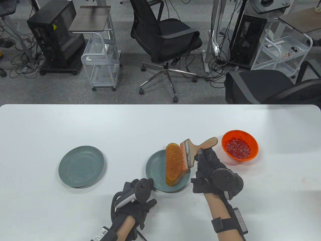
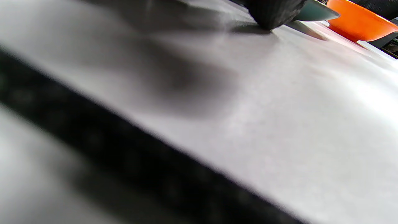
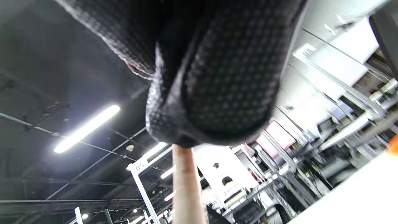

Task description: Dip brush into ketchup and spread onto bread slice

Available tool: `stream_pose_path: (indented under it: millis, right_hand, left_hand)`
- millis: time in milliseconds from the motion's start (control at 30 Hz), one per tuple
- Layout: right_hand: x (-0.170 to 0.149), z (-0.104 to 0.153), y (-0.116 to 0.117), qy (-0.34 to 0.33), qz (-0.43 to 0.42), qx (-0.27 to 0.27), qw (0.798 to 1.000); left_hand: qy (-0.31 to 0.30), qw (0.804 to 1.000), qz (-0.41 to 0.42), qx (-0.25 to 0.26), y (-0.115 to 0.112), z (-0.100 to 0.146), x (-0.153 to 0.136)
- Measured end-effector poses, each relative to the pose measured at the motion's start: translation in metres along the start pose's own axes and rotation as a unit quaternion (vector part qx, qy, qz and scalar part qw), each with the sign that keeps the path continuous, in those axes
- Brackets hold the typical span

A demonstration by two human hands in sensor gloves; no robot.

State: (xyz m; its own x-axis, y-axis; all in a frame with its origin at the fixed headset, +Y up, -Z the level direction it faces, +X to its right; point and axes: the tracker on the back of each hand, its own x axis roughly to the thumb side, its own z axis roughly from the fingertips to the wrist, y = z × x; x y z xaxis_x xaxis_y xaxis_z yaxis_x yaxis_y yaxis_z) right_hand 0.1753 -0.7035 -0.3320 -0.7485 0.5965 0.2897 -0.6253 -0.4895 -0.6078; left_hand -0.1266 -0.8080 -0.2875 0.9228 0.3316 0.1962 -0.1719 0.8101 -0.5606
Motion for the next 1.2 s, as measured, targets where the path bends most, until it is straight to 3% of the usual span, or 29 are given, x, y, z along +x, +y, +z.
stream_pose_path:
  millis: [67,133,233,367,567,700,833,933,1000,1100,1200]
  right_hand:
    - [-0.002,0.001,0.003,0.051,-0.069,0.014,0.996]
    - [-0.005,0.005,0.014,0.125,-0.163,0.05,0.977]
    - [-0.004,0.014,0.03,0.178,-0.204,0.092,0.958]
    - [-0.006,0.012,0.032,0.134,-0.11,0.113,0.978]
    - [-0.015,0.001,0.004,0.042,-0.03,0.01,0.999]
    - [-0.008,-0.002,0.0,0.064,-0.083,0.022,0.994]
    - [-0.005,0.009,0.022,0.13,-0.162,0.074,0.975]
    - [-0.006,0.017,0.033,0.163,-0.171,0.09,0.967]
    - [-0.008,0.015,0.03,0.147,-0.145,0.085,0.975]
    - [-0.021,0.009,0.016,0.109,-0.084,0.031,0.99]
    - [-0.029,0.006,0.004,0.106,-0.077,0.0,0.991]
  left_hand:
    - [0.0,1.0,0.0,0.0,0.0,0.0,0.0]
    - [0.001,1.0,-0.001,-0.001,0.0,0.0,0.0]
    - [0.001,1.0,0.0,-0.001,0.0,0.0,0.0]
    - [-0.001,1.0,0.001,0.0,0.0,0.0,0.0]
    - [-0.001,1.0,0.0,0.001,0.0,0.0,0.0]
    - [-0.001,1.0,0.0,0.001,-0.001,0.0,0.0]
    - [-0.001,1.0,0.0,0.001,-0.001,0.0,0.0]
    - [-0.001,1.0,0.0,0.001,-0.001,0.0,0.0]
    - [-0.001,1.0,0.0,0.0,-0.001,0.0,0.0]
    - [-0.002,1.0,0.0,0.001,-0.001,0.0,-0.001]
    - [-0.001,1.0,-0.001,0.0,-0.001,0.0,0.0]
